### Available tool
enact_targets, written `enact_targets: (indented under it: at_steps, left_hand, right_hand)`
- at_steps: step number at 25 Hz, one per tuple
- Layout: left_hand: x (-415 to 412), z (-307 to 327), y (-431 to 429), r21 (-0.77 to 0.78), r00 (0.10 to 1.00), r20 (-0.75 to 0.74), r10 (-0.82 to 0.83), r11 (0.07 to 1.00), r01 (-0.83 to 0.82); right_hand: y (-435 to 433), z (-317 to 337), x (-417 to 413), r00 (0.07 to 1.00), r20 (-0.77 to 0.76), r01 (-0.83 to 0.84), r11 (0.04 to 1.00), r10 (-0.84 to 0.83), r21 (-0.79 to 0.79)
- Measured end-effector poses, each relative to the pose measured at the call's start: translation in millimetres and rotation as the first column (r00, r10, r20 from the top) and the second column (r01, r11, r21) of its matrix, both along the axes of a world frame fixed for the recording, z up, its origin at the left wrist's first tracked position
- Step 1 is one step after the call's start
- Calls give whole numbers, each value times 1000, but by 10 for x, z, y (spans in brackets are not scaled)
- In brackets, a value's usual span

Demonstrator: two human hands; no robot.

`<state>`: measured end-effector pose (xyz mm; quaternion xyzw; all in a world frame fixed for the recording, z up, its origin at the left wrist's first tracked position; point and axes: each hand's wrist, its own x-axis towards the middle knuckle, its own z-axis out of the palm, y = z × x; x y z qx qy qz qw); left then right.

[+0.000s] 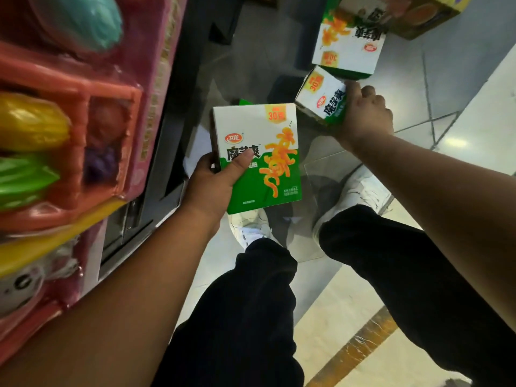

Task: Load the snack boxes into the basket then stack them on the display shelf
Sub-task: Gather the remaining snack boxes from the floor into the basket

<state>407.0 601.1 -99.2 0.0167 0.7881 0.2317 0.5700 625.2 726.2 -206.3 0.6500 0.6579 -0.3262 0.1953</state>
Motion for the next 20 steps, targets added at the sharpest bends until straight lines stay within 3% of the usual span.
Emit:
enact_targets:
  at_steps: [2,4,5,8,13,16,20]
  left_hand:
    - [26,25,-8,-5,1000,-11,11,1000,-11]
    - [80,92,-36,-12,999,-26,18,1000,-18]
    - [114,165,-61,-20,999,-27,21,1000,-21]
    - [197,454,-117,-22,1000,9,23,1000,-22]
    - [332,1454,-122,9,976,184,121,992,-125]
    - [394,2358,-155,70,947,314,74,992,-101]
    - [331,3594,-297,143,905,424,26,985,-95]
  right_hand:
    - [-46,88,74,977,-99,186,982,-187,-12]
    - [-140,333,244,892,-237,372,923,-384,-95]
    - [-204,505,337,812,-314,455,870,-492,-188]
    - [-396,1122,591,447,-447,604,630,-775,-488]
    - [-808,2429,846,70,-491,652,412,-868,-636]
    - [-991,3464,896,-34,-465,665,327,-885,-671]
    - [-1107,4874,886,-72,-476,657,317,-877,-684]
